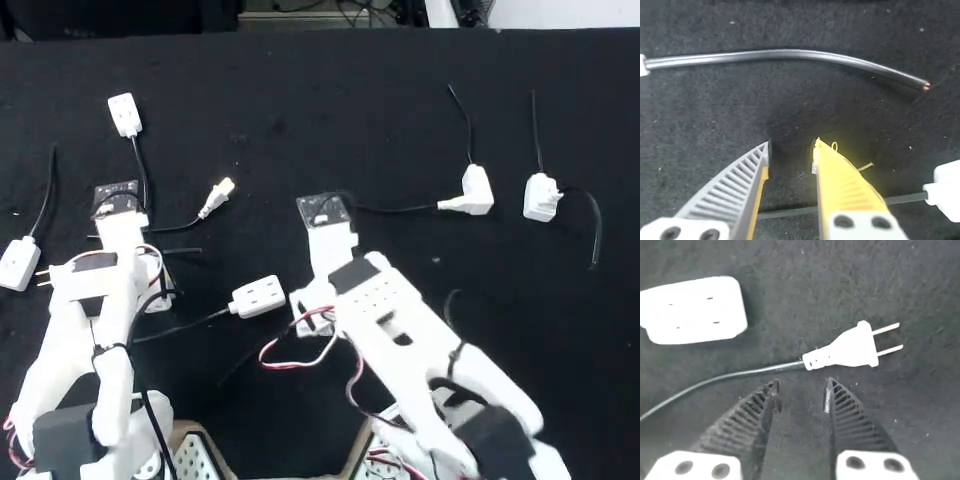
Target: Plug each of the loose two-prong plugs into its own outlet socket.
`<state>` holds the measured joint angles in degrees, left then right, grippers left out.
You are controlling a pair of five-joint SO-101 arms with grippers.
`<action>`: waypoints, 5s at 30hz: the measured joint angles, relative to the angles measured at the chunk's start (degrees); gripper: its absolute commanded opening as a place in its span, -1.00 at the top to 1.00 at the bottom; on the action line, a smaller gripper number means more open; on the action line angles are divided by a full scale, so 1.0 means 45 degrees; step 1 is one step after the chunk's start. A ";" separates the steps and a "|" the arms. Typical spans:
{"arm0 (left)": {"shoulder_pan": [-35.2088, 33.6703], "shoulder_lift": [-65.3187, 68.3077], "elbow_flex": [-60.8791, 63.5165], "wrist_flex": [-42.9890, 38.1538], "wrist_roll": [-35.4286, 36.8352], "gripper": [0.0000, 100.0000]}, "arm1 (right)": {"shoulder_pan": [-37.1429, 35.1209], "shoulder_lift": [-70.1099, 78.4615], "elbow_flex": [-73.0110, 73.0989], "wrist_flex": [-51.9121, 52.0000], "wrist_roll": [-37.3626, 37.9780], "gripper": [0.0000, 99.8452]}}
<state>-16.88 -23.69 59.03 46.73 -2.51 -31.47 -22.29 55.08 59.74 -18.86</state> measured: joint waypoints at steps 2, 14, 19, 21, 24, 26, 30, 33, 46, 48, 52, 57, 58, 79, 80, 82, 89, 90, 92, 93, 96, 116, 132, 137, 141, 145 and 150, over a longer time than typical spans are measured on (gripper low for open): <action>-0.0020 0.0000 0.0000 0.0000 0.0000 0.71 | 0.0000 0.0664 0.0000 -0.0039 -0.0078 0.71; -0.0039 0.0000 0.0000 0.0000 0.0000 0.71 | -0.0039 0.3810 -0.1524 -0.0098 -0.0156 0.90; -0.0039 0.0000 0.0000 0.0000 0.0000 0.71 | 0.0352 0.4122 -0.1778 0.0410 0.0137 0.95; -0.0039 0.0000 0.0000 0.0000 0.0000 0.71 | 0.0762 0.4161 -0.1895 0.0606 0.0742 0.98; -0.0039 0.0000 0.0000 0.0000 0.0000 0.71 | 0.1465 0.4181 -0.1895 0.0860 0.2188 0.98; -0.0039 0.0000 0.0000 0.0000 0.0000 0.71 | 0.2032 0.4181 -0.1915 0.1172 0.3282 0.98; -0.0039 0.0000 0.0000 0.0000 0.0000 0.71 | 0.3673 0.4161 -0.1895 0.1328 0.4728 0.98; -0.0039 0.0000 0.0000 0.0000 0.0000 0.71 | 0.4806 0.3595 -0.1895 0.1328 0.5607 0.98; -0.0039 0.0000 0.0000 0.0000 0.0000 0.71 | 0.2188 0.2305 -0.1895 0.2403 0.3165 0.65; -0.0039 0.0000 0.0000 0.0000 0.0000 0.71 | 0.1973 0.2305 -0.1895 0.2364 0.2735 0.65; -0.0039 0.0000 0.0000 0.0000 0.0000 0.71 | 0.1954 0.2305 -0.1895 0.1485 0.1348 0.65; -0.0039 0.0000 0.0000 0.0000 0.0000 0.71 | 0.1954 0.2305 -0.1895 0.0313 -0.1114 0.65; -0.0039 0.0000 0.0000 0.0000 0.0000 0.71 | 0.1954 0.2305 -0.1895 0.0000 -0.1465 0.65; -0.0039 0.0000 0.0000 0.0000 0.0000 0.71 | 0.3087 0.1758 -0.1895 -0.0645 -0.2227 0.64; -0.0039 0.0000 0.0000 0.0000 0.0000 0.71 | 0.2794 0.1739 -0.1895 -0.0254 -0.2227 0.64; -0.0039 0.0000 0.0000 0.0000 0.0000 0.71 | 0.2149 0.1739 -0.1895 0.0078 -0.2227 0.64; -0.0039 0.0000 0.0000 0.0000 0.0000 0.71 | 0.1055 0.2305 -0.1915 -0.0684 -0.2227 0.64; -0.0039 0.0000 0.0000 0.0000 0.0000 0.71 | 0.1035 0.2462 -0.1915 -0.0840 -0.2227 0.63; -0.0039 0.0000 0.0000 0.0000 0.0000 0.71 | 0.1035 0.2774 -0.1915 -0.0957 -0.2657 0.56; -0.0039 0.0000 0.0000 0.0000 0.0000 0.71 | 0.1016 0.2833 -0.1934 -0.0957 -0.2911 0.50; -0.0039 0.0000 0.0000 0.0000 0.0000 0.71 | 0.0957 0.3575 -0.1993 -0.0996 -0.3380 0.37; -0.0039 0.0000 0.0000 0.0000 0.0000 0.71 | 0.2090 0.4083 -0.2110 -0.0742 -0.2794 0.61; -0.0039 0.0000 0.0000 0.0000 0.0000 0.71 | 0.3634 0.1641 -0.2774 0.1543 0.3927 0.60; -0.0039 0.0000 0.0000 0.0000 0.0000 0.71 | 0.3438 0.1641 -0.2774 0.1543 0.2598 0.60; -0.0039 0.0000 0.0000 0.0000 0.0000 0.71 | 0.3067 0.1641 -0.2637 0.0723 -0.0469 0.60; -0.0039 0.0000 0.0000 0.0000 0.0000 0.71 | 0.2403 0.1621 -0.2110 -0.0195 -0.2618 0.60; -0.0039 0.0000 0.0000 0.0000 0.0000 0.71 | 0.1797 0.1621 -0.1465 -0.0742 -0.2930 0.61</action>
<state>-17.05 -23.69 59.03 46.73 -2.51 -23.38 -14.99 48.48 56.40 -32.04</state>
